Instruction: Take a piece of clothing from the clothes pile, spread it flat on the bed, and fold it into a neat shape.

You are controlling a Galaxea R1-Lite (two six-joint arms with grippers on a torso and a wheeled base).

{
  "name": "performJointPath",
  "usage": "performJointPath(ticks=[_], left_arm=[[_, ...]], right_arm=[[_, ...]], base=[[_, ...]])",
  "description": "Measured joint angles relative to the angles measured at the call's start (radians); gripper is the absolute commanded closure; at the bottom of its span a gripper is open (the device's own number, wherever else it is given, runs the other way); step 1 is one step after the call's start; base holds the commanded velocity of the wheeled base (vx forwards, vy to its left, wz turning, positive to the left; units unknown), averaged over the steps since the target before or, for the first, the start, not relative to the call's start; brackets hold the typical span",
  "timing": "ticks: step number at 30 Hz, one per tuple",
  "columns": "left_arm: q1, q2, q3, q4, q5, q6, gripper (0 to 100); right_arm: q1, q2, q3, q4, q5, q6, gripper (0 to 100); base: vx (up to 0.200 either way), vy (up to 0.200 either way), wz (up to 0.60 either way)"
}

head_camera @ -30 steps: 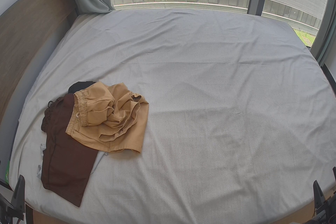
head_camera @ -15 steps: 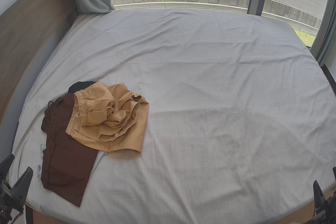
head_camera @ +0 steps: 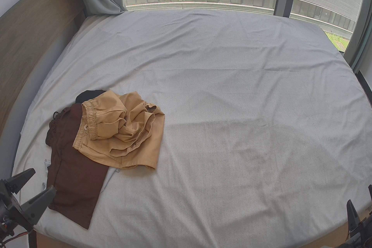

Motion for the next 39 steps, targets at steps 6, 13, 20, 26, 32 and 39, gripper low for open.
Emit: performJointPath(ticks=[6,13,20,26,32,39], left_arm=[[0.004,0.098,-0.059,-0.006,-0.023,-0.005,0],[0.023,0.218,-0.112,-0.029,-0.071,-0.113,0],[0.133,0.313,-0.124,-0.106,-0.153,-0.119,0],[0.246,0.386,-0.134,-0.145,-0.257,-0.12,0],[0.308,0.463,-0.139,-0.213,-0.356,-0.121,0],[0.333,0.569,-0.14,-0.342,-0.371,-0.118,0]], right_arm=[[-0.001,0.0,0.0,0.0,0.001,0.0,0],[0.0,0.0,0.0,0.0,0.001,0.004,0],[-0.001,0.0,0.0,0.0,0.001,0.005,0],[-0.001,0.0,0.0,0.0,0.001,0.005,0],[-0.001,0.0,0.0,0.0,0.001,0.005,0],[-0.001,0.0,0.0,0.0,0.001,0.005,0]], base=[[0.0,0.0,0.0],[0.0,0.0,0.0],[0.0,0.0,0.0],[0.0,0.0,0.0],[0.0,0.0,0.0],[0.0,0.0,0.0]])
